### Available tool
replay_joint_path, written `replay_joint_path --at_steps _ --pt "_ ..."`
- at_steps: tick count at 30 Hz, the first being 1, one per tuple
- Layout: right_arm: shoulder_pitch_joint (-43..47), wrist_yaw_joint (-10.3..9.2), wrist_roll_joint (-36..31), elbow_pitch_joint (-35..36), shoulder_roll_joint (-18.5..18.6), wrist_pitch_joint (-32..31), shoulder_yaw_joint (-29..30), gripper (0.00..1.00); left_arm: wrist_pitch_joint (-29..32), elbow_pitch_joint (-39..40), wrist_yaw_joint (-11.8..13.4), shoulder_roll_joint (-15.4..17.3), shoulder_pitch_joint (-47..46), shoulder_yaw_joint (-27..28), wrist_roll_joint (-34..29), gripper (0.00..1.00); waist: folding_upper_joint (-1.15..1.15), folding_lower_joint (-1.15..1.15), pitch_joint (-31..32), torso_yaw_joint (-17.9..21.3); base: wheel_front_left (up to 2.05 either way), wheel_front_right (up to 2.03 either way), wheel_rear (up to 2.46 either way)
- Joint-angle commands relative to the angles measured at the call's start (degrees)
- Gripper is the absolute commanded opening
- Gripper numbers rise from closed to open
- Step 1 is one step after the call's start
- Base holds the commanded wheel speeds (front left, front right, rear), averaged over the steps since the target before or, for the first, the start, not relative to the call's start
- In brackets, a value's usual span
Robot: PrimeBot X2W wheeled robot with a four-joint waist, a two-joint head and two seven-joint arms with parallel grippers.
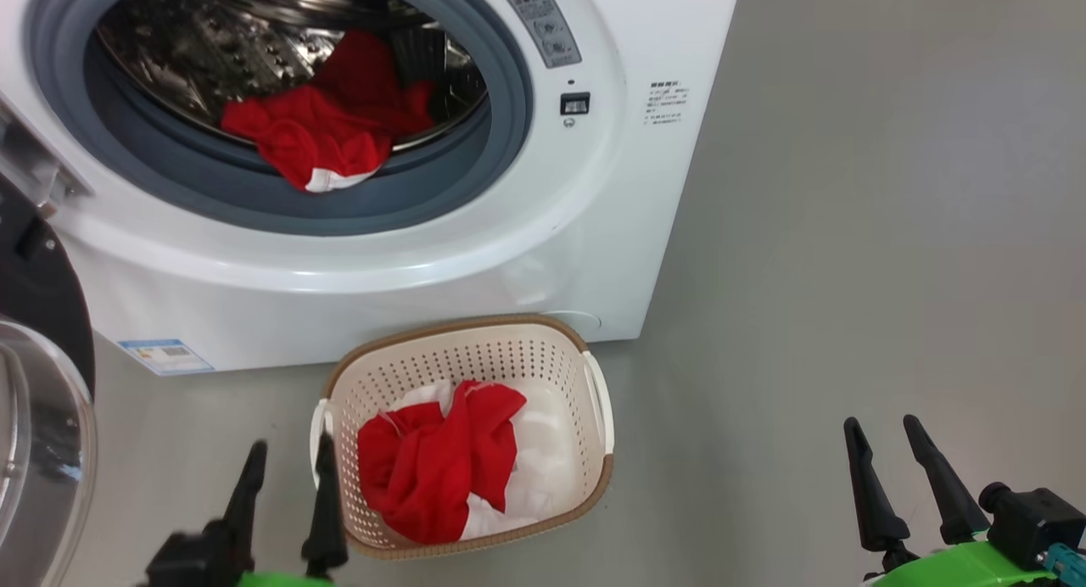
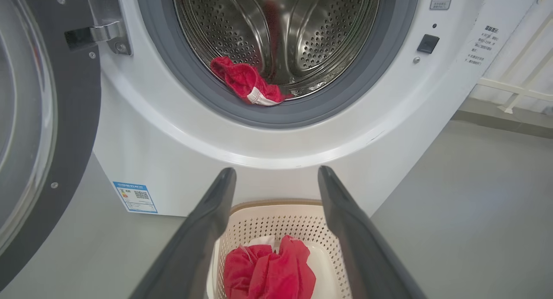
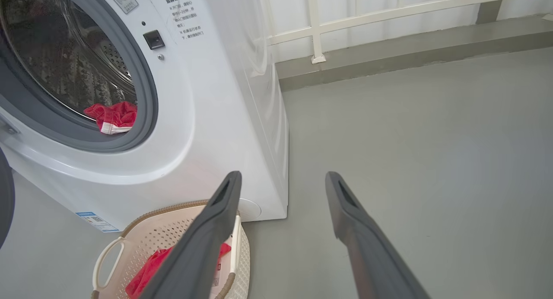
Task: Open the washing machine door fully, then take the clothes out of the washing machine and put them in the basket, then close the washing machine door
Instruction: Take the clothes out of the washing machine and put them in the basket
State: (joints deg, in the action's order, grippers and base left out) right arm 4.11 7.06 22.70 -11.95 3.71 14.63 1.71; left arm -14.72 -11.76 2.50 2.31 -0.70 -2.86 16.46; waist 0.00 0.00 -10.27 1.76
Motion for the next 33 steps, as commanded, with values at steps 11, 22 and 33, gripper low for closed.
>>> replay_joint_path --at_steps 11,22,33 --pt "-6.62 0.43 -0.24 2.08 0.71 0.37 -1.77 1.0 -0.28 -9.79 0.63 0.56 -21.69 -2.15 -3.72 1.0 0.0 0.0 -8.53 0.54 0.0 0.0 0.0" --pt "-12.2 0.43 1.17 2.4 0.62 0.37 -3.58 1.0 -0.28 -31.61 1.81 3.08 -50.44 0.01 -8.06 1.0 0.0 0.0 -18.47 5.8 0.0 0.0 0.0" --pt "-14.06 0.43 1.92 2.31 -0.08 0.37 -5.32 1.0 -0.28 -47.25 4.81 7.21 -64.03 3.14 -7.18 1.0 0.0 0.0 -21.75 9.89 0.0 0.0 0.0"
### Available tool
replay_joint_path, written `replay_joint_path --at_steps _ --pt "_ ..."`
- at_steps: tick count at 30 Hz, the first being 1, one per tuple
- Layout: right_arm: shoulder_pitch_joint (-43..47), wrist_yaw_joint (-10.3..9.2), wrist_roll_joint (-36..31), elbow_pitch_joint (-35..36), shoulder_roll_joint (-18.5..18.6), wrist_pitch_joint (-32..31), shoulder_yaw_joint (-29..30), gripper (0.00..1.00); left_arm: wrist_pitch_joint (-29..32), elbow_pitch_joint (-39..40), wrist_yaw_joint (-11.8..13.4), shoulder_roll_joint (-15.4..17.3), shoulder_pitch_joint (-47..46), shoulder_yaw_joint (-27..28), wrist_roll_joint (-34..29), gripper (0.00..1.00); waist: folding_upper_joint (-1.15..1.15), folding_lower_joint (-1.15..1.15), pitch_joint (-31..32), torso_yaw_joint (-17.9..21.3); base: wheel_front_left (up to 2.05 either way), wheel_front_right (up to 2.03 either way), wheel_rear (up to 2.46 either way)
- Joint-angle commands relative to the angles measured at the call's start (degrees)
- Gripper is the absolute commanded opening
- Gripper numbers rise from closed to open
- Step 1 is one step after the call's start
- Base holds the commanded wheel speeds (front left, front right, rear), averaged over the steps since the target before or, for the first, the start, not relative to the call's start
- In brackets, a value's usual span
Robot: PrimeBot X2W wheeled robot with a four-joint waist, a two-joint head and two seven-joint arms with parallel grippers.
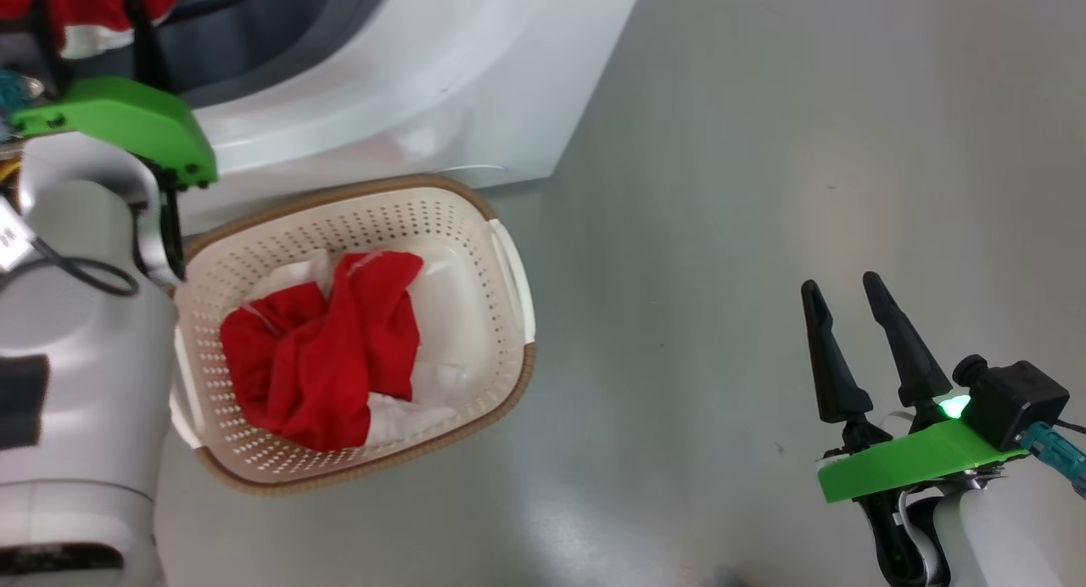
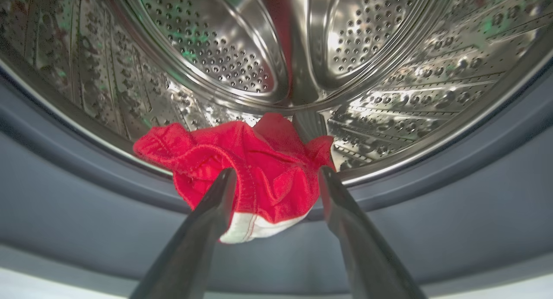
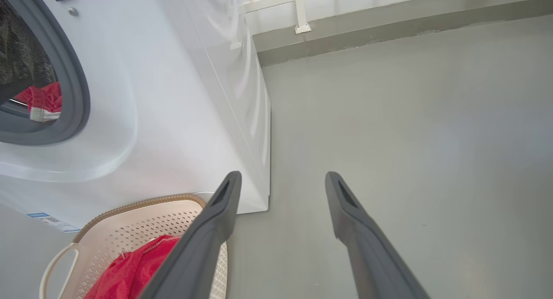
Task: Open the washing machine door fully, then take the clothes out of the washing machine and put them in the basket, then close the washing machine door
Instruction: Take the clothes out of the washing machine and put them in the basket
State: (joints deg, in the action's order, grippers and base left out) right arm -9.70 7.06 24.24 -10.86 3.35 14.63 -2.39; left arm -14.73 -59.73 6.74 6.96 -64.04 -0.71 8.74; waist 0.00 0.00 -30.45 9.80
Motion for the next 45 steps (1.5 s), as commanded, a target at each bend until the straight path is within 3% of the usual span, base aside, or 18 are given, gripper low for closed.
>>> replay_joint_path --at_steps 1,11,26,27,28,30,38,45 --pt "-0.29 0.43 0.43 1.23 0.23 0.37 -1.35 1.0 -0.27 -0.75 0.68 2.92 -1.5 1.23 0.77 1.0 0.0 0.0 -1.7 2.14 0.0 0.0 0.0" --pt "-0.64 0.43 0.72 1.76 -0.12 0.37 -1.7 1.0 0.66 -10.68 1.84 6.63 -8.71 2.01 1.84 1.0 0.0 0.0 -4.05 3.85 0.0 0.0 0.0" --pt "-3.34 0.43 1.53 1.93 -0.37 0.37 -2.21 1.0 1.25 -13.14 -1.66 8.66 -14.77 -1.43 0.69 1.0 0.0 0.0 -7.72 5.54 0.0 0.0 0.0" --pt "-3.37 0.43 1.56 1.9 -0.38 0.37 -2.27 1.0 1.08 -13.19 -1.73 8.7 -14.82 -1.56 0.68 0.97 0.0 0.0 -7.75 5.59 0.0 0.0 0.0" --pt "-3.41 0.43 1.57 1.87 -0.39 0.37 -2.33 1.0 0.94 -13.25 -1.72 8.68 -14.85 -1.68 0.68 0.48 0.0 0.0 -7.79 5.62 0.0 0.0 0.0" --pt "-3.43 0.43 1.59 1.83 -0.41 0.37 -2.45 1.0 0.65 -13.32 -1.91 8.54 -14.86 -2.01 0.64 0.0 0.0 0.0 -7.8 5.62 0.0 0.0 0.0" --pt "-3.37 0.43 1.43 1.78 -0.44 0.37 -2.56 1.0 -0.16 -11.95 -2.28 8.01 -14.5 -2.57 0.89 0.0 0.0 0.0 -7.48 4.97 0.0 0.0 0.0" --pt "-2.64 0.43 0.74 1.53 -0.27 0.37 -2.58 1.0 -0.25 -1.59 -2.05 7.22 -8.9 -1.66 1.2 0.0 0.0 0.0 -5.04 3.65 0.0 0.0 0.0"
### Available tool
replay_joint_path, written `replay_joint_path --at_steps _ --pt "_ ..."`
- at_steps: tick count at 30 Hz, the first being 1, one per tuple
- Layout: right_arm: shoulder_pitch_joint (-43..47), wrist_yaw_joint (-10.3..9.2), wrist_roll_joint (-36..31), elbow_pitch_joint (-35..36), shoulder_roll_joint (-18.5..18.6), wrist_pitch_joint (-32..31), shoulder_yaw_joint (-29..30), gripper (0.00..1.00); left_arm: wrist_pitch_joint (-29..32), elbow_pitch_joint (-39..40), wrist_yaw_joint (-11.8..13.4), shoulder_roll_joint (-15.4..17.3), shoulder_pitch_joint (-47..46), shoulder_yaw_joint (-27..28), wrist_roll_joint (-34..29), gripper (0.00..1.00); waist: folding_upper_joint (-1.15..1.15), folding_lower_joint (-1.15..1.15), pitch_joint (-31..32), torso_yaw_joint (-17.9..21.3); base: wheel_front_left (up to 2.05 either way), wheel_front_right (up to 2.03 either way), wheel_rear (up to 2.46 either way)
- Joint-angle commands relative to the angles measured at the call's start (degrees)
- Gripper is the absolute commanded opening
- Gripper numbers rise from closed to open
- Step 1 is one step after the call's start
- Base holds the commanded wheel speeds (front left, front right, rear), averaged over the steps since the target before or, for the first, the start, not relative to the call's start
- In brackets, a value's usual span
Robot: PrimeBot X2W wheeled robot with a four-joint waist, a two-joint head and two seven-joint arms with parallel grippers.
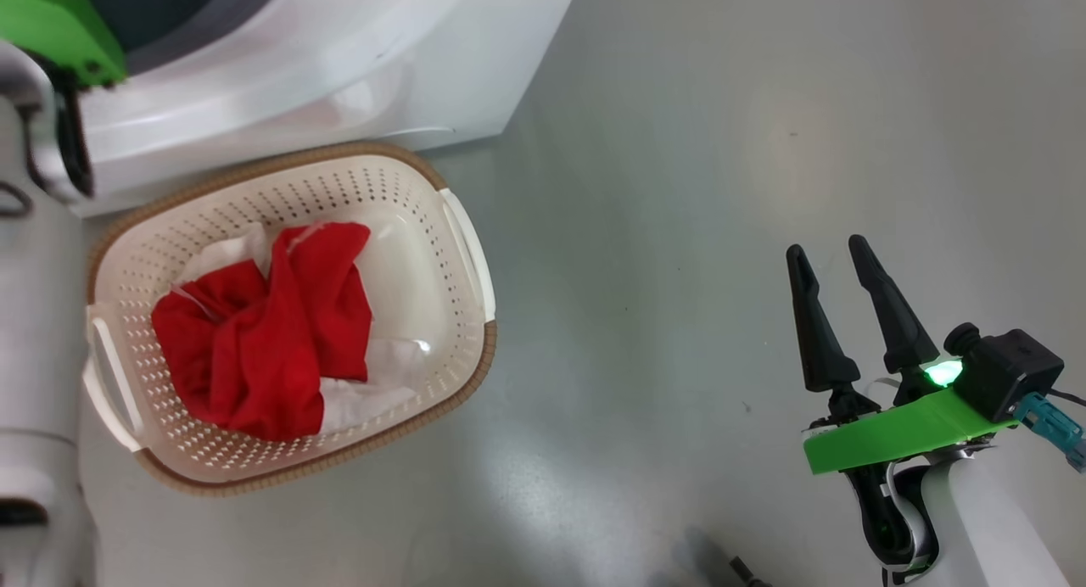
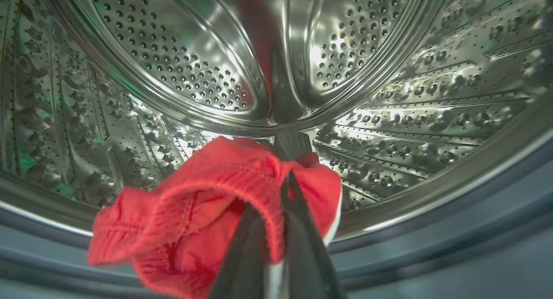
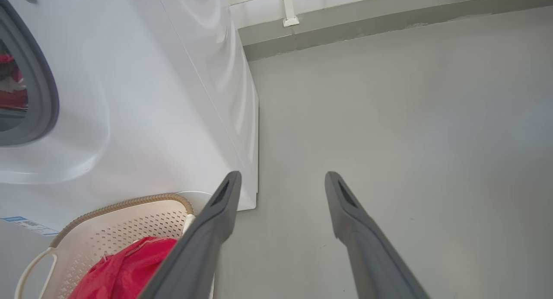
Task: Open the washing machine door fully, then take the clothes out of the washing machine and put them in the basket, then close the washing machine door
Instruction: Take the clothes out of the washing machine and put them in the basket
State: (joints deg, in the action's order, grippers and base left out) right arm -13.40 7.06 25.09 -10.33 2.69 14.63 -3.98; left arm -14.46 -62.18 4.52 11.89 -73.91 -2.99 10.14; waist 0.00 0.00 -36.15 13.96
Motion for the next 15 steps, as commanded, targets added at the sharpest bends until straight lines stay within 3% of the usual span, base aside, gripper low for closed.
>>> replay_joint_path --at_steps 1,15 --pt "1.17 0.43 -0.17 0.94 0.45 0.37 -1.01 1.0 -0.52 2.46 0.1 2.19 2.09 0.91 -0.14 0.0 0.0 0.0 1.06 -0.7 0.0 0.0 0.0" --pt "3.27 0.43 -0.97 0.75 1.07 0.37 0.19 1.0 -0.53 30.72 -2.12 -3.21 23.67 8.5 -2.01 0.0 0.0 0.0 6.86 -3.54 0.0 0.0 0.0"
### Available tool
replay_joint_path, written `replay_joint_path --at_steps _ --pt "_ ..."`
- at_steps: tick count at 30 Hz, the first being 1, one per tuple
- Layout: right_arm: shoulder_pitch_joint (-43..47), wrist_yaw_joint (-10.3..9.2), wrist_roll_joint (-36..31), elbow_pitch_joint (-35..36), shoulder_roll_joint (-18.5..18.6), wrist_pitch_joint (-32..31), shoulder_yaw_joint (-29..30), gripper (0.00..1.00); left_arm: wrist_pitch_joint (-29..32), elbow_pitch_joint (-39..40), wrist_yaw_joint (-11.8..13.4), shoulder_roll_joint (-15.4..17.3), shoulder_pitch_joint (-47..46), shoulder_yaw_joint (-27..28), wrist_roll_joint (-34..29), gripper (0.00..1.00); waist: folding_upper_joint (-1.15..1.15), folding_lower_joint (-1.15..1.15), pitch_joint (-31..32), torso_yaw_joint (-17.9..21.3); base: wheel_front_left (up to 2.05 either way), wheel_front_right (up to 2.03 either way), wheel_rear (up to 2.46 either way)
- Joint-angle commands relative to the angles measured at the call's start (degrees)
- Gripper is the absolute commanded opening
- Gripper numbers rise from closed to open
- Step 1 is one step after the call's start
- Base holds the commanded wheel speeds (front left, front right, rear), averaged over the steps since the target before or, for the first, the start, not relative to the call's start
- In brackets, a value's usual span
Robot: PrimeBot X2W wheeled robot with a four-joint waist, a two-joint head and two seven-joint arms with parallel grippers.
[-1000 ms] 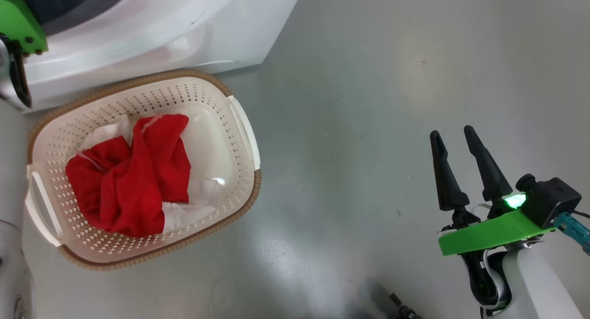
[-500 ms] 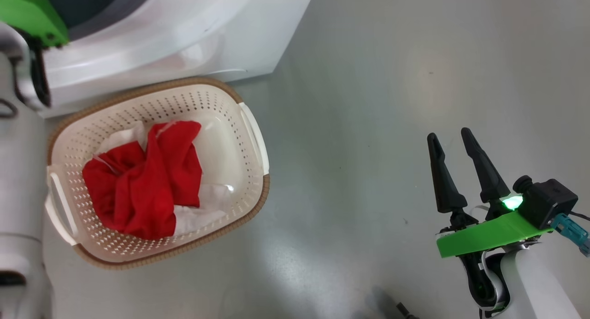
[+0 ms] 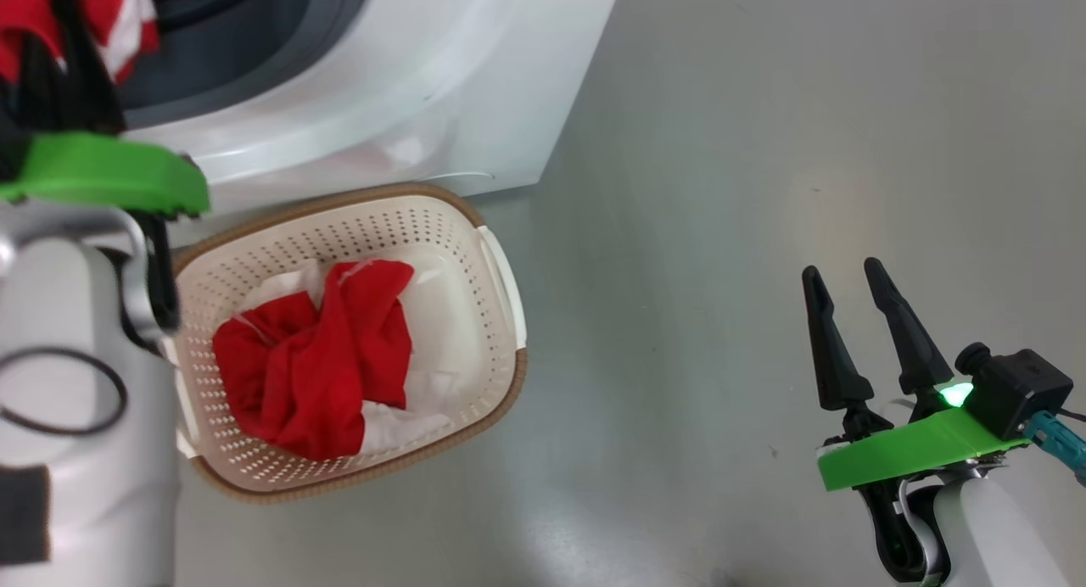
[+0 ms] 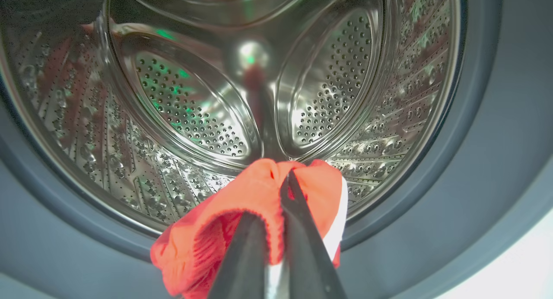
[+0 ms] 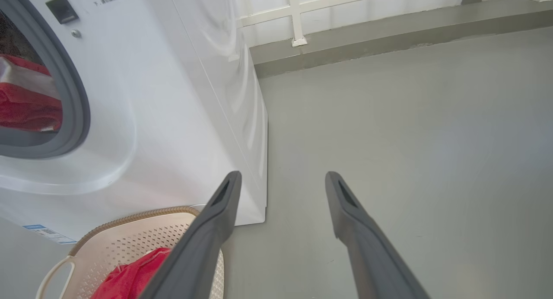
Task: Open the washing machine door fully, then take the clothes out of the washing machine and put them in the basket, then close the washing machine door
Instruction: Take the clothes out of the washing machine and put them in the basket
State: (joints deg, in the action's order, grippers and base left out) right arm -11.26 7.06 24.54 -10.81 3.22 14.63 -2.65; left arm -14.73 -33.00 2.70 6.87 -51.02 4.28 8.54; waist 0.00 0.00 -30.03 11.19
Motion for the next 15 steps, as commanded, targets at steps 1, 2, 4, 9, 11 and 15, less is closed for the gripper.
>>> replay_joint_path --at_steps 1,2,4,9,11,15 --pt "1.23 0.43 -0.47 1.29 0.58 0.37 -1.0 1.0 -0.27 3.0 -0.53 1.16 2.08 1.69 -0.72 0.0 0.0 0.0 0.79 -0.98 0.0 0.0 0.0" --pt "1.27 0.43 -0.51 1.34 0.63 0.37 -0.78 1.0 -0.27 4.56 -0.82 0.5 3.23 2.07 -1.04 0.0 0.0 0.0 0.84 -1.26 0.0 0.0 0.0" --pt "1.31 0.43 -0.6 1.51 0.7 0.37 -0.28 1.0 -0.27 8.02 -1.54 -0.72 5.28 2.58 -1.72 0.0 0.0 0.0 0.78 -1.83 0.0 0.0 0.0" --pt "1.38 0.43 -0.86 1.85 0.85 0.37 0.65 1.0 -0.27 17.03 -2.05 -2.88 10.67 2.95 -3.66 0.0 0.0 0.0 0.77 -3.04 0.0 0.0 0.0" --pt "1.57 0.43 -0.95 1.92 0.92 0.37 0.97 1.0 -0.27 20.68 -1.92 -3.44 12.75 2.99 -3.7 0.0 0.0 0.0 1.01 -3.47 0.0 0.0 0.0" --pt "1.81 0.43 -1.11 2.02 1.05 0.37 1.28 1.0 -0.27 27.82 -1.25 -3.88 16.57 2.13 -4.0 0.0 0.0 0.0 1.36 -3.96 0.0 0.0 0.0"
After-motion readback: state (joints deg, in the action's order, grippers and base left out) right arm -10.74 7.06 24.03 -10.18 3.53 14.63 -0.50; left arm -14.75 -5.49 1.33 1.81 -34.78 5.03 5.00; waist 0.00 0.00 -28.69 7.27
